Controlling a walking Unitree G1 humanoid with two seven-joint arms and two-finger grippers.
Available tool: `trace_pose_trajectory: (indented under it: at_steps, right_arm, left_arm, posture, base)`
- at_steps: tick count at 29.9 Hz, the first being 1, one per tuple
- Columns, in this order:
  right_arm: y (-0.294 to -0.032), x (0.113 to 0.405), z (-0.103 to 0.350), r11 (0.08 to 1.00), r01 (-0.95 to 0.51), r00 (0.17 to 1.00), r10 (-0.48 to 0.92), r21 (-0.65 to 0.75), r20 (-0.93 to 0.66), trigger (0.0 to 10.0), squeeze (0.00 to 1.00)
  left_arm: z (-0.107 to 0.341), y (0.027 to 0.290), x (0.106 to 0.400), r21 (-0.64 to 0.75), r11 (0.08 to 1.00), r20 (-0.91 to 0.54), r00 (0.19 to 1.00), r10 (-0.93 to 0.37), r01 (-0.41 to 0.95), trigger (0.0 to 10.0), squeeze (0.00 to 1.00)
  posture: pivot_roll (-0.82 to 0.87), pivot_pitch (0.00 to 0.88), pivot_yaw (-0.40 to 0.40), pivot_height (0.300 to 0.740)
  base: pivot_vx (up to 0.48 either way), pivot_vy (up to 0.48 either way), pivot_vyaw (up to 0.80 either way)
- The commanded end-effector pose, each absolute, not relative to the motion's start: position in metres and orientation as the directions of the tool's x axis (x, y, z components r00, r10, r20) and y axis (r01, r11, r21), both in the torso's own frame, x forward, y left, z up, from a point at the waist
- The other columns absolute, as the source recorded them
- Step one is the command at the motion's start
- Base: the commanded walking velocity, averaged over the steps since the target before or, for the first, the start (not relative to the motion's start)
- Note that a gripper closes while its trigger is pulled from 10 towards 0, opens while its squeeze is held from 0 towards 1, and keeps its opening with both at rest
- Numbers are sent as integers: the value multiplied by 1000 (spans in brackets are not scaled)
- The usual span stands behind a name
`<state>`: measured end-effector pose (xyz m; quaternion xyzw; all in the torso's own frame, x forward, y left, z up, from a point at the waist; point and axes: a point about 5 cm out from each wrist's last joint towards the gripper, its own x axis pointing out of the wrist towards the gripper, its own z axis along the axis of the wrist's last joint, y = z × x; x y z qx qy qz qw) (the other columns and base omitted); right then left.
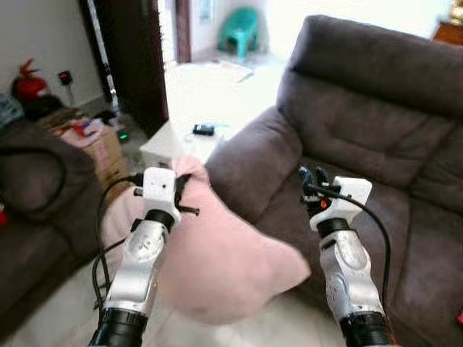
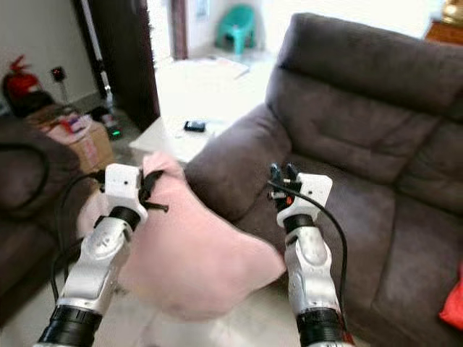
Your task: Move the pillow to the sofa from floor
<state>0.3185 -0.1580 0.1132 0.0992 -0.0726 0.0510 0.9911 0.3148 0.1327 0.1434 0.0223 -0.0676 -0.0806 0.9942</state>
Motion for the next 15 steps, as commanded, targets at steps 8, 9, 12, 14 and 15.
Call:
trace_pose_trajectory:
  at_steps: [8, 9, 12, 14, 15]
  right_arm:
    - [-160, 319, 111, 977, -107, 988, 83, 187, 134, 10000, 0]
    - [-160, 319, 110, 977, -108, 988, 83, 186, 133, 10000, 0]
    - [-160, 319, 110, 976, -108, 988, 85, 187, 129, 10000, 0]
    - [-159, 319, 110, 976, -109, 988, 86, 187, 129, 10000, 0]
    - [-159, 319, 110, 976, -109, 988, 86, 186, 129, 10000, 0]
  left_arm:
    - [169, 119, 317, 52, 976, 240, 947, -216, 209, 10000, 0]
    - [169, 119, 317, 52, 976, 239, 946, -217, 211, 10000, 0]
    - [168, 119, 317, 52, 976, 237, 946, -220, 213, 10000, 0]
    - [168, 119, 317, 52, 975, 236, 946, -221, 214, 10000, 0]
    - [168, 119, 317, 54, 975, 236, 946, -222, 215, 10000, 0]
  posture:
    - [63, 0, -70, 740]
    - [65, 0, -70, 740]
    - [67, 0, -71, 740]
    - [68, 0, -70, 740]
    - [68, 0, -70, 740]
  base:
    - [0, 0, -752]
    - [0, 0, -744]
    - [0, 0, -744]
    - [0, 0, -744]
    - [0, 0, -744]
